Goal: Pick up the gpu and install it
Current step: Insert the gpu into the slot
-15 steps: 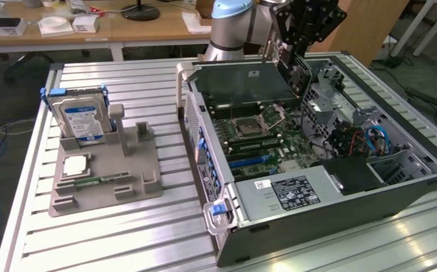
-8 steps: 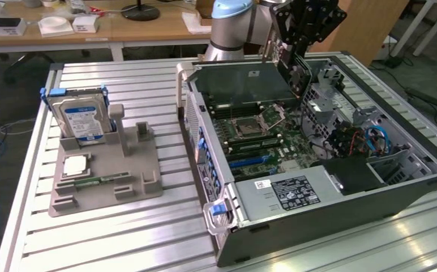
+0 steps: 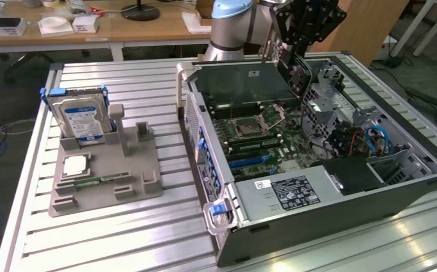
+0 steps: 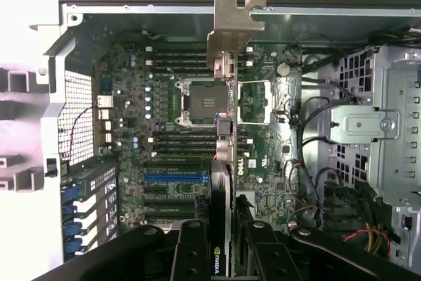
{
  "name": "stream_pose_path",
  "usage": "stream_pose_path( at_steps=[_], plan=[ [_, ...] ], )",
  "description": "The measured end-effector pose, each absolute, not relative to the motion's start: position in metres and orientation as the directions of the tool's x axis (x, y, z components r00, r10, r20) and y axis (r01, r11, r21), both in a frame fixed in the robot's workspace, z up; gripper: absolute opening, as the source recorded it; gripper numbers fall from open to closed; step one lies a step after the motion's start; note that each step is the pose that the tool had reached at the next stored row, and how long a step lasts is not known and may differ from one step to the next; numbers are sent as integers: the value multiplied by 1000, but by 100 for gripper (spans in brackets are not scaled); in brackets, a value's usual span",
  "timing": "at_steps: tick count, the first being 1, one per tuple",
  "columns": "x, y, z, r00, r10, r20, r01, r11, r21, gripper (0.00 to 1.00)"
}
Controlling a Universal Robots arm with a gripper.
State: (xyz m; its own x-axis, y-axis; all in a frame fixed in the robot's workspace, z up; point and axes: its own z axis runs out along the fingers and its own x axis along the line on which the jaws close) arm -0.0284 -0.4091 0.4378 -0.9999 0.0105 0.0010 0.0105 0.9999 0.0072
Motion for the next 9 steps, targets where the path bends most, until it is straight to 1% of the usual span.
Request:
stream_pose_path(
  at_steps=[9],
  plan=[
    [-30,-409,438,-995,-101,1,-101,995,7,26]
  ],
)
